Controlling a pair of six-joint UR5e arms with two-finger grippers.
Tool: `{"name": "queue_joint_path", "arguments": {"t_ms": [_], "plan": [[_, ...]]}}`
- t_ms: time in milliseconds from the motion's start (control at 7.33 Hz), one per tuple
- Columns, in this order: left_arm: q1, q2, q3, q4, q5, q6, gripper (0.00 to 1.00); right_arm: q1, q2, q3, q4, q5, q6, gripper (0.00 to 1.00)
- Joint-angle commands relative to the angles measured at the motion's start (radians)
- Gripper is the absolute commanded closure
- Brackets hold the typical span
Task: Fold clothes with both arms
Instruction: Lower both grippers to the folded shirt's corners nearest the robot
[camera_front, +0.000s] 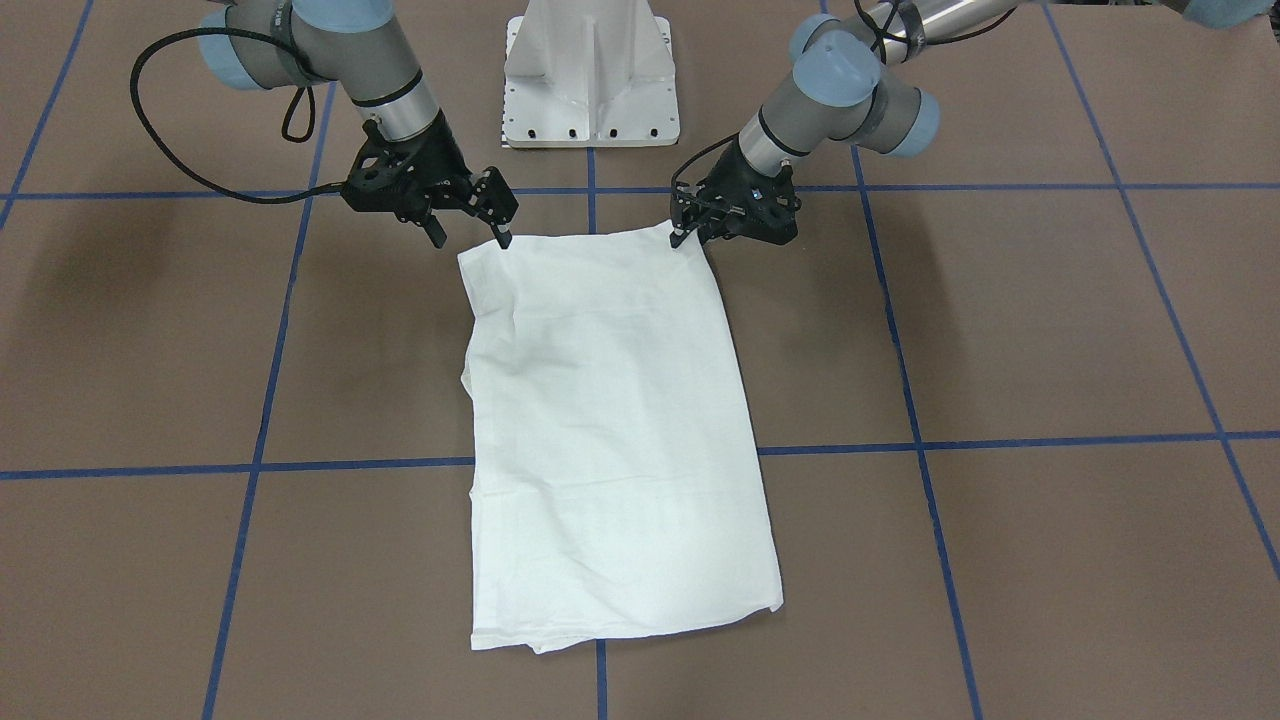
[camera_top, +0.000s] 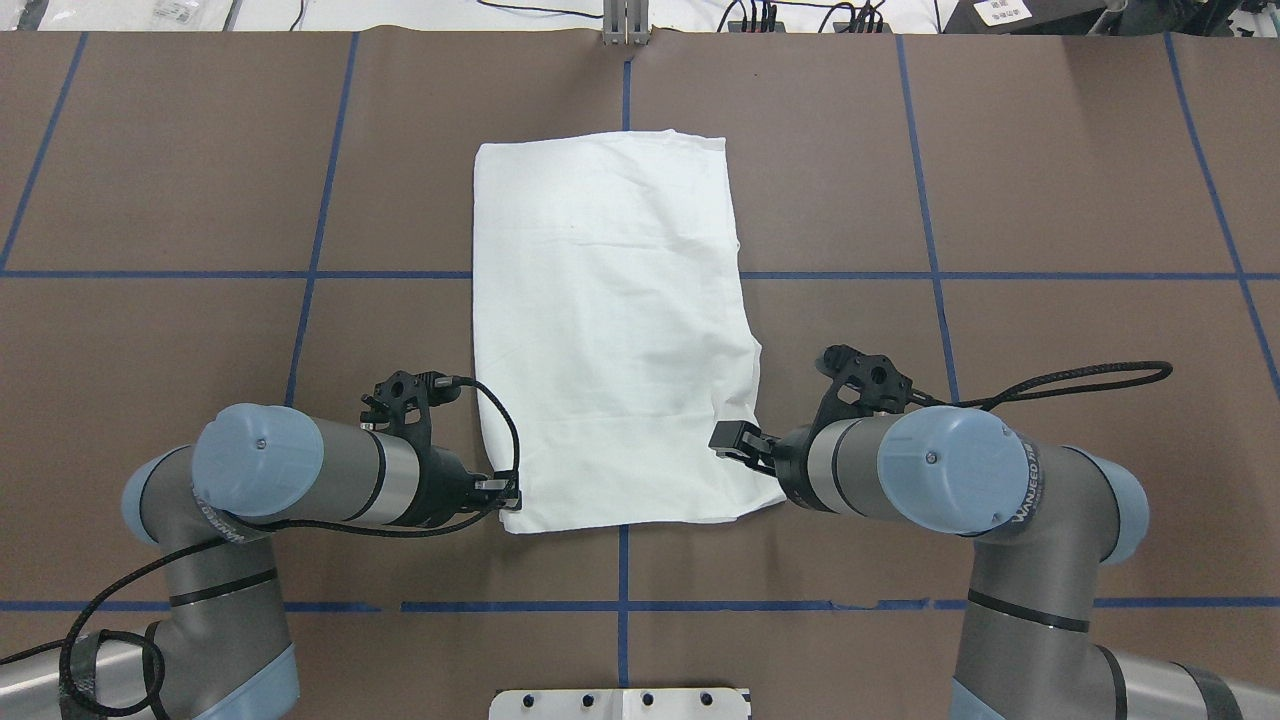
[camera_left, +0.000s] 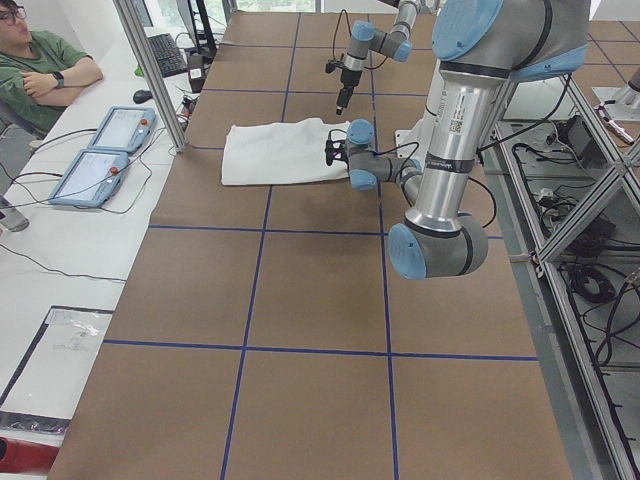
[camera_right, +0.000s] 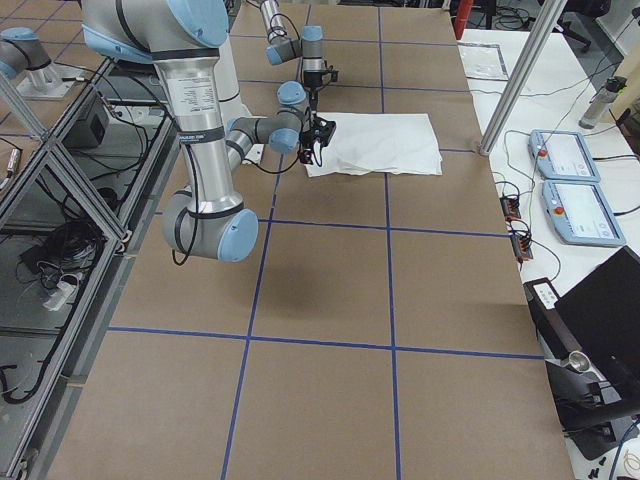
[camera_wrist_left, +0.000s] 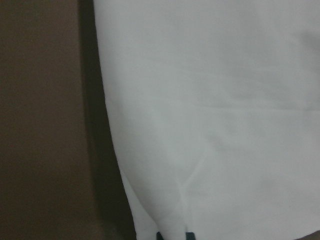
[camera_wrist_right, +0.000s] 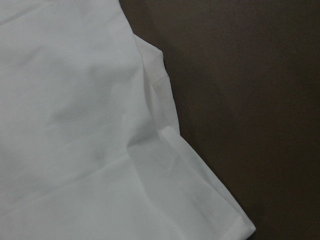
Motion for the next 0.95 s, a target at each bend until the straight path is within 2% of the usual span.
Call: {"name": "queue_joint_path", "arguments": {"t_ms": [0, 136, 409, 818], "plan": [[0.000, -0.002, -0.007, 0.000, 0.000, 0.000, 1.00, -0.051, 0.038, -0.001, -0.117, -0.019, 0.267, 0.00], [0.000, -0.004, -0.007, 0.000, -0.002, 0.000, 1.00, -0.091, 0.061, -0.010, -0.161, -0.059, 0.346, 0.01], [0.000, -0.002, -0.009, 0.000, 0.000, 0.000, 1.00, -0.106, 0.077, -0.039, -0.164, -0.082, 0.463, 0.02], [0.000, -0.002, -0.016, 0.000, -0.002, -0.002, 1.00, -0.106, 0.132, -0.107, -0.172, -0.153, 0.463, 0.02]]}}
